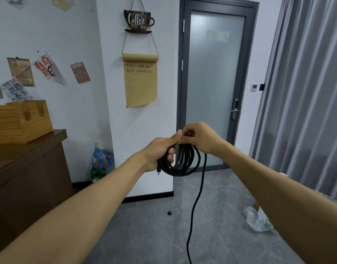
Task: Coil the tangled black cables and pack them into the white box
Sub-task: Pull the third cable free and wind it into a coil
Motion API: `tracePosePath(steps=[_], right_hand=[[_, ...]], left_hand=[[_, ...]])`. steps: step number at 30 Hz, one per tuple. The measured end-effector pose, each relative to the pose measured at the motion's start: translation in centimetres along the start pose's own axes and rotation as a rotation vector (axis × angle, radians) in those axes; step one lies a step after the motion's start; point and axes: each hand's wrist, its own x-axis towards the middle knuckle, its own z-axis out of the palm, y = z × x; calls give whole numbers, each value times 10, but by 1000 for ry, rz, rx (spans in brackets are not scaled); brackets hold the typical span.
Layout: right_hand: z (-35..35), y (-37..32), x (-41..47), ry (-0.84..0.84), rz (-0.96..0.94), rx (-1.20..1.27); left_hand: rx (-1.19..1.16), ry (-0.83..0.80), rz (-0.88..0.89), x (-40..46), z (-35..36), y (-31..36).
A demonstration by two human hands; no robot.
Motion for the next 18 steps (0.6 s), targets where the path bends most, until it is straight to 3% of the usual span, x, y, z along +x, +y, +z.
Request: tracePosePath(steps=[11,18], right_hand=[[2,6,4,-67,58,85],[-11,40,-11,33,210,294]], left_hand=[[104,-12,-3,2,-6,-2],[9,209,-8,5,-37,-9]])
